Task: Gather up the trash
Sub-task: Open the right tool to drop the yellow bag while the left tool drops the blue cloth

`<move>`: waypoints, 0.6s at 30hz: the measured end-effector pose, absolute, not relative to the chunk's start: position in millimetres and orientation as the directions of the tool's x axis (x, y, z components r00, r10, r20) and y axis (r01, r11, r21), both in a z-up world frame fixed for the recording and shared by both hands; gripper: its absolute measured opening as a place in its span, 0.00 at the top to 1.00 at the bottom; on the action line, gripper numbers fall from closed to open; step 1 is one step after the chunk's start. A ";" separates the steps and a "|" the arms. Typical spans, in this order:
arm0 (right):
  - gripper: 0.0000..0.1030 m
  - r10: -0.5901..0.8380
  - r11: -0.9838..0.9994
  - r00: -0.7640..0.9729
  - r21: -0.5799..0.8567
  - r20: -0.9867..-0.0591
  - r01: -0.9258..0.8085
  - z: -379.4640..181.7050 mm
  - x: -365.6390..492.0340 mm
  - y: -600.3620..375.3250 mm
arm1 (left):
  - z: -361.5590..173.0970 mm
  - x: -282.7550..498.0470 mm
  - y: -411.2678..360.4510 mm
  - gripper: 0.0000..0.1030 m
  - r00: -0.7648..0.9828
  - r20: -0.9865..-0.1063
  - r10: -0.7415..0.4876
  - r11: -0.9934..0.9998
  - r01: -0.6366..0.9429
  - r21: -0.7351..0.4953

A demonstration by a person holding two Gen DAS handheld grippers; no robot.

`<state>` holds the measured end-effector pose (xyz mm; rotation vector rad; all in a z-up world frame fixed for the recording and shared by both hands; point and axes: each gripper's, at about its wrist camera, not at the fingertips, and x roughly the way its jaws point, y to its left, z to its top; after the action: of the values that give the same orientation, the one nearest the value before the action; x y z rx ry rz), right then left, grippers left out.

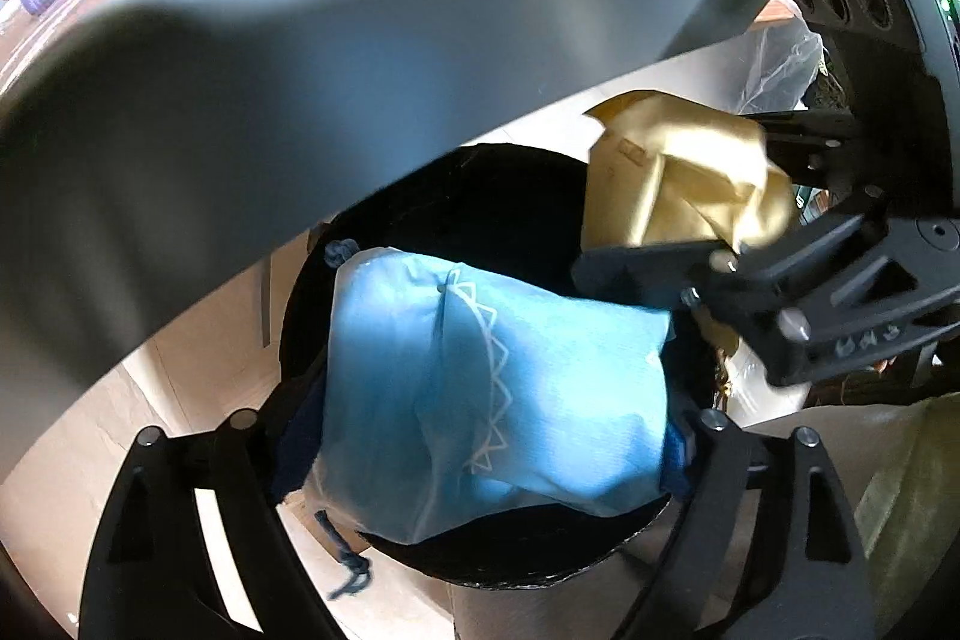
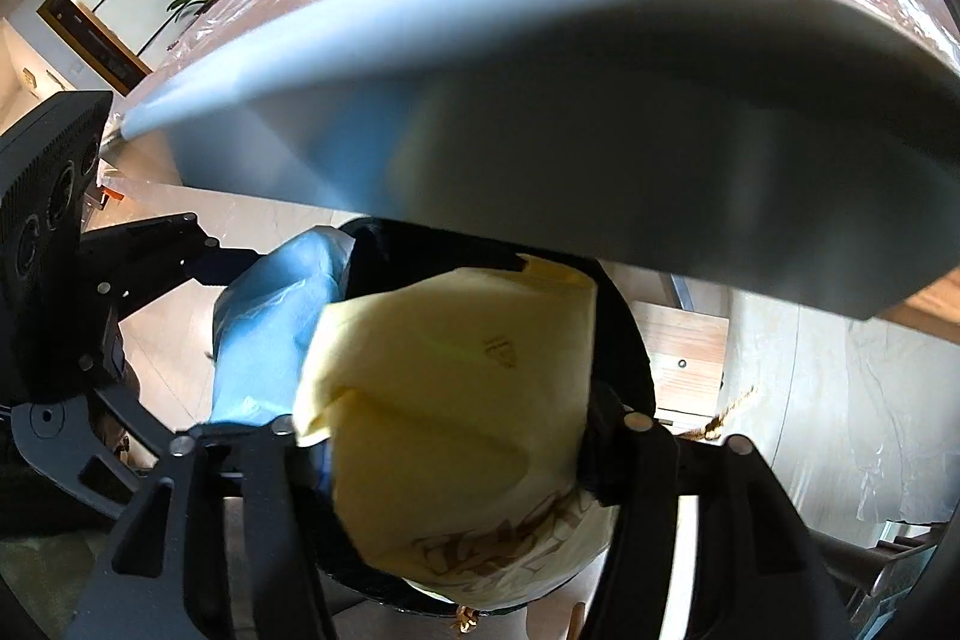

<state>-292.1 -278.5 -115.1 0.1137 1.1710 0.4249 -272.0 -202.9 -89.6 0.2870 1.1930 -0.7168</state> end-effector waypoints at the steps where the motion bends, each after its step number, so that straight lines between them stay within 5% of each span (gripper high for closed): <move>1: 0.26 0.382 0.916 0.322 0.308 -0.866 -0.258 -114.1 -290.7 -281.0 | -90.0 -272.4 -203.2 0.14 0.186 -0.918 -0.349 0.751 0.642 -0.155; 18: 0.25 0.420 0.904 0.388 0.339 -0.821 -0.261 -68.6 -308.2 -293.6 | -69.9 -287.9 -192.8 0.12 0.174 -0.906 -0.386 0.758 0.620 -0.204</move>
<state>-308.2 -293.6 -68.6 0.1633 1.0902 0.4356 -287.9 -192.8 -69.9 0.2310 1.1992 -0.7216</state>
